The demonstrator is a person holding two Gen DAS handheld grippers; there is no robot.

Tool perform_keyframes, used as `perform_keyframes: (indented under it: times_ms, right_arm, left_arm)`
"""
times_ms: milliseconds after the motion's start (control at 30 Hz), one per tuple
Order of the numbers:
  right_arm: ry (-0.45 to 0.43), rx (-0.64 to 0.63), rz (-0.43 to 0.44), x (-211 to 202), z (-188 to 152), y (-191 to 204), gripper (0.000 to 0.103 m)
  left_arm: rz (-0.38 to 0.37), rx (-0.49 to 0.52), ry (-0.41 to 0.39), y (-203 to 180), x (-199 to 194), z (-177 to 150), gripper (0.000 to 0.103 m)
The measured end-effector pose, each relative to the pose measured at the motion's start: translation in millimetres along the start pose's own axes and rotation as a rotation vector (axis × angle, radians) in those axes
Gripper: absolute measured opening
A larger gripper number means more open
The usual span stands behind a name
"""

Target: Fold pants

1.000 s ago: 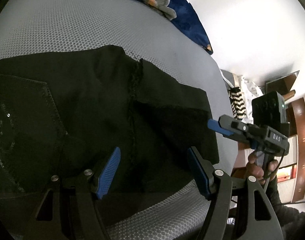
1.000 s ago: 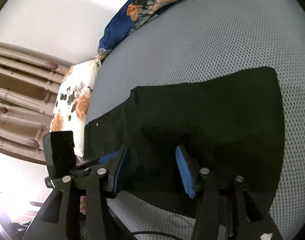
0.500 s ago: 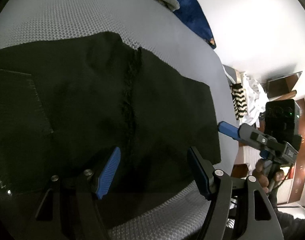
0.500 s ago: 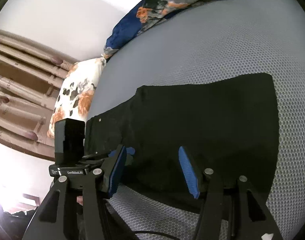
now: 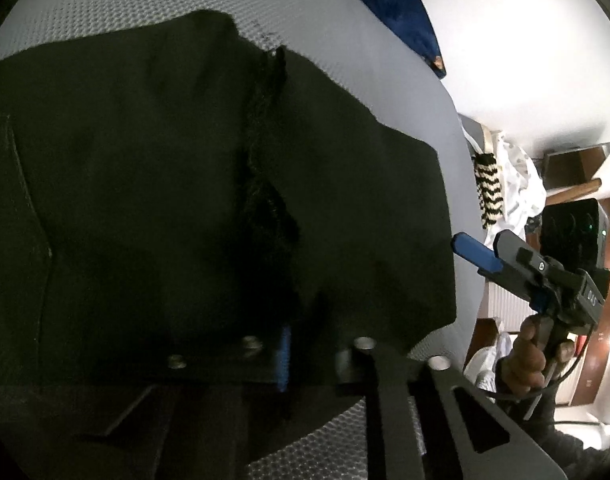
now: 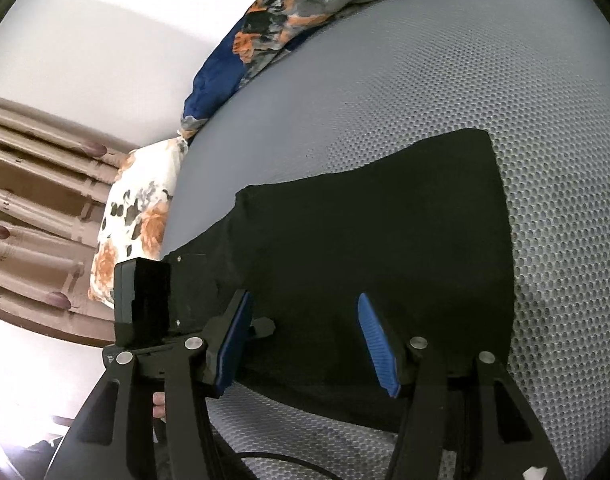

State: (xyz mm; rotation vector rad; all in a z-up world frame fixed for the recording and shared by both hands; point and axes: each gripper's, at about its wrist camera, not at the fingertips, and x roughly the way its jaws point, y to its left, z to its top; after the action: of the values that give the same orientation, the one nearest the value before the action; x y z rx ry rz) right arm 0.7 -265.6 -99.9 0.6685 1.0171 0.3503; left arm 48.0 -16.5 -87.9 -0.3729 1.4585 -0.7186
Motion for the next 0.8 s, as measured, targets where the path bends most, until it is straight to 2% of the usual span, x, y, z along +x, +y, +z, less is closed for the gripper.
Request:
perform_keyframes:
  times_ms: [100, 200, 333, 367, 500, 633, 667, 733, 800]
  right_arm:
    - [0.002, 0.001, -0.024, 0.6, -1.8, -2.5, 0.054]
    - [-0.004, 0.001, -0.051, -0.9, -2.8, -5.2, 0.054]
    - [-0.011, -0.019, -0.082, -0.9, -3.5, -5.2, 0.054]
    - [-0.006, -0.022, -0.102, 1.4, -3.7, -6.0, 0.055]
    - [0.041, -0.062, -0.274, 23.4, -7.2, -9.1, 0.053]
    - [0.05, -0.125, -0.338, 29.2, -5.4, -2.0, 0.05]
    - [0.036, -0.145, -0.349, 26.9, -1.4, 2.1, 0.05]
    - [-0.004, -0.167, -0.372, 21.4, 6.8, 6.8, 0.05]
    - [-0.037, -0.186, -0.398, 17.4, 18.2, 10.4, 0.05]
  left_arm:
    - [0.036, -0.014, -0.032, -4.3, -5.4, -0.8, 0.005]
    - [0.105, 0.046, -0.087, -22.0, -14.6, -2.2, 0.004]
    - [0.145, 0.051, -0.093, -23.7, -23.6, -6.8, 0.004]
    - [0.158, 0.052, -0.085, -20.9, -22.8, -8.9, 0.004]
    - [0.206, 0.034, -0.037, -15.1, -6.5, -14.5, 0.005]
    - [0.259, 0.075, -0.045, -23.2, -8.7, -12.0, 0.011]
    - [0.288, 0.099, -0.059, -26.6, -11.3, -11.0, 0.016]
    - [0.348, 0.149, -0.106, -33.1, -20.7, -8.5, 0.022]
    - [0.37, 0.202, -0.168, -37.2, -34.2, -4.0, 0.028]
